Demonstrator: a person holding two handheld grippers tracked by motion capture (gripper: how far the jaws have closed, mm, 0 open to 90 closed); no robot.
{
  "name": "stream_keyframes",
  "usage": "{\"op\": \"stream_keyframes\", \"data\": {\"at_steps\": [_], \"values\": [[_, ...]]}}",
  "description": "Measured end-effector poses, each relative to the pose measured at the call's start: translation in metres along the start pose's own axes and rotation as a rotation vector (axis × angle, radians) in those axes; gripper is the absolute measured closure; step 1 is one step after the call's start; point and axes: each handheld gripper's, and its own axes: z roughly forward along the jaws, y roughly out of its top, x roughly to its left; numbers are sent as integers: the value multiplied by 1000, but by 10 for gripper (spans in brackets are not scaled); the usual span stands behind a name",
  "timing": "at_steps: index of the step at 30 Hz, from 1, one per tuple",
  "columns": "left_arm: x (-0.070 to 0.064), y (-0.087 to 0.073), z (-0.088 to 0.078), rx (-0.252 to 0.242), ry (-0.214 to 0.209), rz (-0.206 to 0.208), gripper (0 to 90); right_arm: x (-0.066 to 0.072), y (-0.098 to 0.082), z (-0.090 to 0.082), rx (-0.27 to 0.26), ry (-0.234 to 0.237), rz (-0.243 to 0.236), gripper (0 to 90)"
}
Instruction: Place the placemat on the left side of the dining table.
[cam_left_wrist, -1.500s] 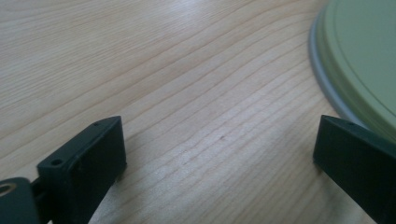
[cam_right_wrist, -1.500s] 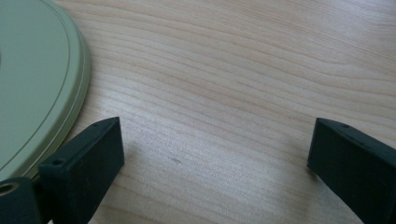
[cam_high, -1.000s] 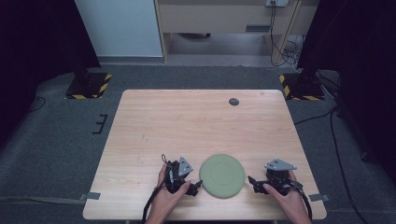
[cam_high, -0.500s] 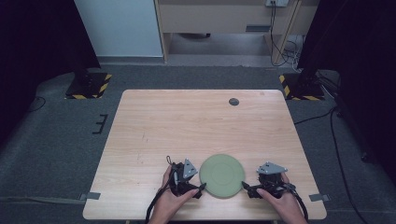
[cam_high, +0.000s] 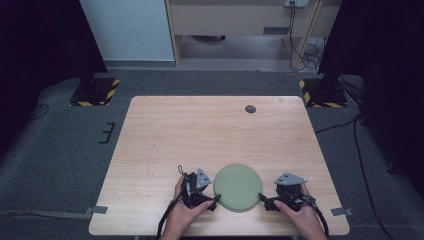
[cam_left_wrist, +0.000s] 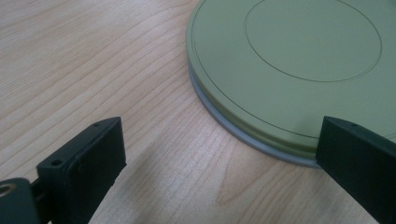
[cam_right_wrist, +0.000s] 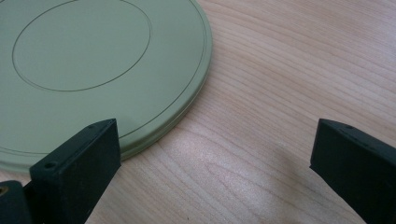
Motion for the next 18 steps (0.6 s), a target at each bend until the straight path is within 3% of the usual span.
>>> {"op": "stream_keyframes", "data": {"at_steps": [18], "values": [[2, 4, 3, -8, 47, -10, 10, 0, 4, 6, -10, -50, 34, 9]]}}
